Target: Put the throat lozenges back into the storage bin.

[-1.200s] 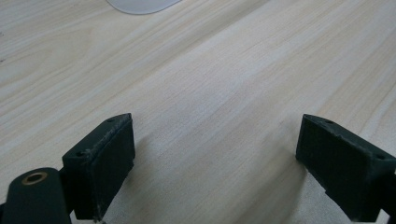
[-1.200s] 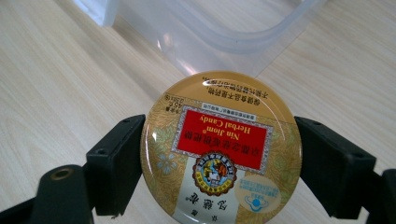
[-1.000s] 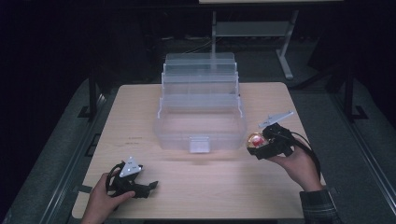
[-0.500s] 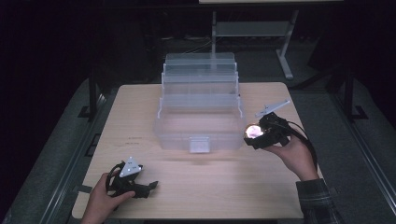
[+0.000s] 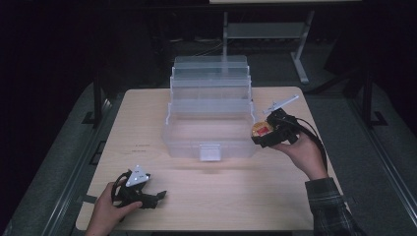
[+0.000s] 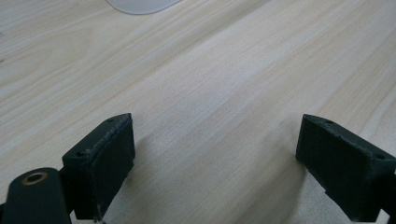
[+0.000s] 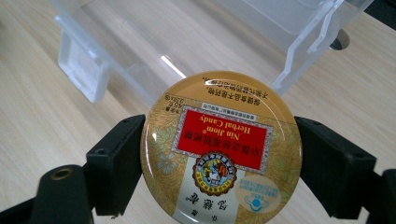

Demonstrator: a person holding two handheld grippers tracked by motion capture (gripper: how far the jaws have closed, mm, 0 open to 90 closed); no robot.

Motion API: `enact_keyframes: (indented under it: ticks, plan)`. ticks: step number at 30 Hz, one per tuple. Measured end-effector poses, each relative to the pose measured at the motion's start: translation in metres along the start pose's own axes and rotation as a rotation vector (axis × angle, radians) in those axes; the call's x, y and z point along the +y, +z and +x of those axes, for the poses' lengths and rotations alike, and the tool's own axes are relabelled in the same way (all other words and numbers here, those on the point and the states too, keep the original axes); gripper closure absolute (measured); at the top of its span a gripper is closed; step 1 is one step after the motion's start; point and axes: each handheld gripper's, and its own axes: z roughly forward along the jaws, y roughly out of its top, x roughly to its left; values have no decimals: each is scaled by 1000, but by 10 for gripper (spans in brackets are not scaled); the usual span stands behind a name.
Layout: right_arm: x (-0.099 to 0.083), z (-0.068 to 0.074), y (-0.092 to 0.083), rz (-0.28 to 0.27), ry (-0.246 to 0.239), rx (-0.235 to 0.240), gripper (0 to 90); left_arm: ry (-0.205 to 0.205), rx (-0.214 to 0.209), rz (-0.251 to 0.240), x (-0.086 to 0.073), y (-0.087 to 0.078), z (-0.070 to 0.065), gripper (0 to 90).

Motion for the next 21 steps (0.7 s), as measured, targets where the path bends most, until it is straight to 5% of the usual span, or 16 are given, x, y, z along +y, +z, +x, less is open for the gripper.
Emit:
enact_keyframes:
  ticks: [21]
  plan:
    - [27,-4,21,-15,1,-1,199,-1,0,0,0,0,0,108]
